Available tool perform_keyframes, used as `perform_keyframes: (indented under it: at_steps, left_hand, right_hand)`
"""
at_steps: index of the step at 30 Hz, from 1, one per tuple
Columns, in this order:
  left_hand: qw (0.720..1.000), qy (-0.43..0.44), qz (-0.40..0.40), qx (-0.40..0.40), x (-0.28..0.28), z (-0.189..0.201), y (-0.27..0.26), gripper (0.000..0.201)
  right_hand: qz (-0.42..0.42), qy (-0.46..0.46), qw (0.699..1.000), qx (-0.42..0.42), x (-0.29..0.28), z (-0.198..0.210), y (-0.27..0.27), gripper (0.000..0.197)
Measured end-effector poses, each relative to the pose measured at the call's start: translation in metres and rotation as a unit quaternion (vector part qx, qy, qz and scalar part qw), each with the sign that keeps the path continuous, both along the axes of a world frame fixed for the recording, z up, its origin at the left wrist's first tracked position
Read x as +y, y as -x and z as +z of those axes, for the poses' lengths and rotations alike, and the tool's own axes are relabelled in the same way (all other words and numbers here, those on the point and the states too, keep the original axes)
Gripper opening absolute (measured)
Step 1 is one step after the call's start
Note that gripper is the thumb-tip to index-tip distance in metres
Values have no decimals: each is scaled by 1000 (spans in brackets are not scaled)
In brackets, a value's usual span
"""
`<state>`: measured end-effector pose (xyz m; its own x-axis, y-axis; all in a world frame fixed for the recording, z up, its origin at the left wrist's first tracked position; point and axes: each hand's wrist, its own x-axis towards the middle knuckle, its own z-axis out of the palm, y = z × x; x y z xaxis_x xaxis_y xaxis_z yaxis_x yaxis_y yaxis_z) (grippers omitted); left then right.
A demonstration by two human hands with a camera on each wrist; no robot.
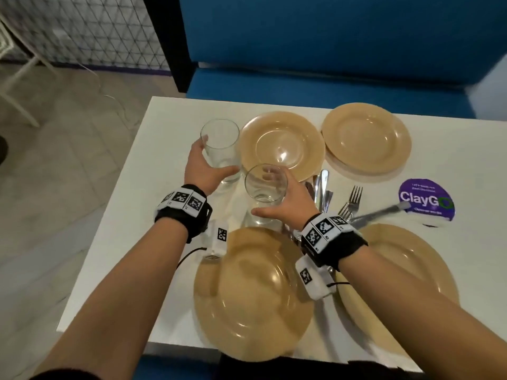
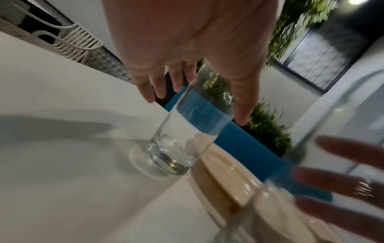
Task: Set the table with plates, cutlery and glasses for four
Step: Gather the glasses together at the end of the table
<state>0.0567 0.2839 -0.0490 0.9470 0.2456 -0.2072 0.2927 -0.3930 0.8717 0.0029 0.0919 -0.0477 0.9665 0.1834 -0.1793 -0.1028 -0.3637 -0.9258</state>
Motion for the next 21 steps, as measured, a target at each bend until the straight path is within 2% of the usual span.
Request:
perform_keyframes:
  at_steps: [5,8,14,17,21]
  left_hand:
    - [1000,14,0,-9,-1,-13,-18,78]
    - [1000,10,11,-11,-2,-14,-19,74]
    - [998,-43,2,-50,-5,13,-11,72]
    - [994,-56,-30,-85,-29,37,-9,69]
    - [990,-33,-79,-111,-94,56,-8,67]
  right_hand:
    - [-23,6,1000,-14,7,-2,0,79]
    - [-24,1,1000,-15,10,1,0,78]
    - [-89,-72,993,-26,-4,24,-9,74]
    - [-137,-74,986,-59,-31,35,-14,74]
    - [-197,-67,975,-76,-97,39,-17,74]
